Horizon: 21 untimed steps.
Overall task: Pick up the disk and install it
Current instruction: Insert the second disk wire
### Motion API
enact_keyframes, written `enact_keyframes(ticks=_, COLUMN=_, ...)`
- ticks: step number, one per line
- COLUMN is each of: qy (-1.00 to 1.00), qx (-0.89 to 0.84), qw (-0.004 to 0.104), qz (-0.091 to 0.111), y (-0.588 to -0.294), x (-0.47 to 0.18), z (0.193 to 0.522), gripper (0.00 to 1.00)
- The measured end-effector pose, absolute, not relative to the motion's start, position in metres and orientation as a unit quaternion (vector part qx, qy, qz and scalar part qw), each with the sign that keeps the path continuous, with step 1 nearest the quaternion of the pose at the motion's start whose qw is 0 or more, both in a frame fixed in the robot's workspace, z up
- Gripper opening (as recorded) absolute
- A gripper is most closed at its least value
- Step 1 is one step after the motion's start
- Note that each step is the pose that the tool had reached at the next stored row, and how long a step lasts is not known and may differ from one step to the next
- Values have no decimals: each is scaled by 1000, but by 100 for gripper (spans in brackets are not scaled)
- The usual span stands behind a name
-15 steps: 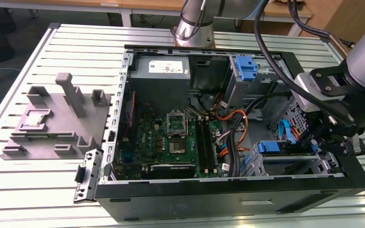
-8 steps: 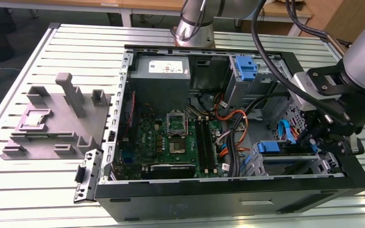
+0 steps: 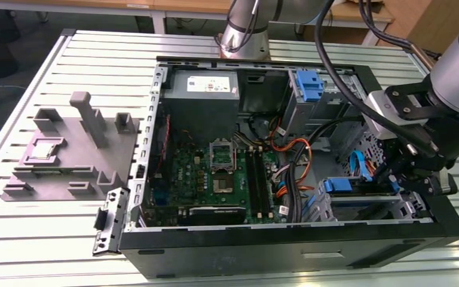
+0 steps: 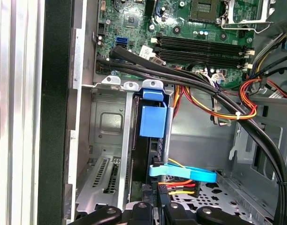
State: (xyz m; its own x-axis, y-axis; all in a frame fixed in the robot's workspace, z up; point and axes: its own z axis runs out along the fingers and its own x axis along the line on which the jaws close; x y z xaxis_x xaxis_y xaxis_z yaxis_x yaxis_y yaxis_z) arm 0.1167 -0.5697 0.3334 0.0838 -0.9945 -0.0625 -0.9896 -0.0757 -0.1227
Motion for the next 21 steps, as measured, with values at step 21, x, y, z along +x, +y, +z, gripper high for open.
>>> enact_keyframes(ticks=21, qy=677, qx=-733, qw=66, qz=-19, y=-565, x=117, z=333, gripper=16)
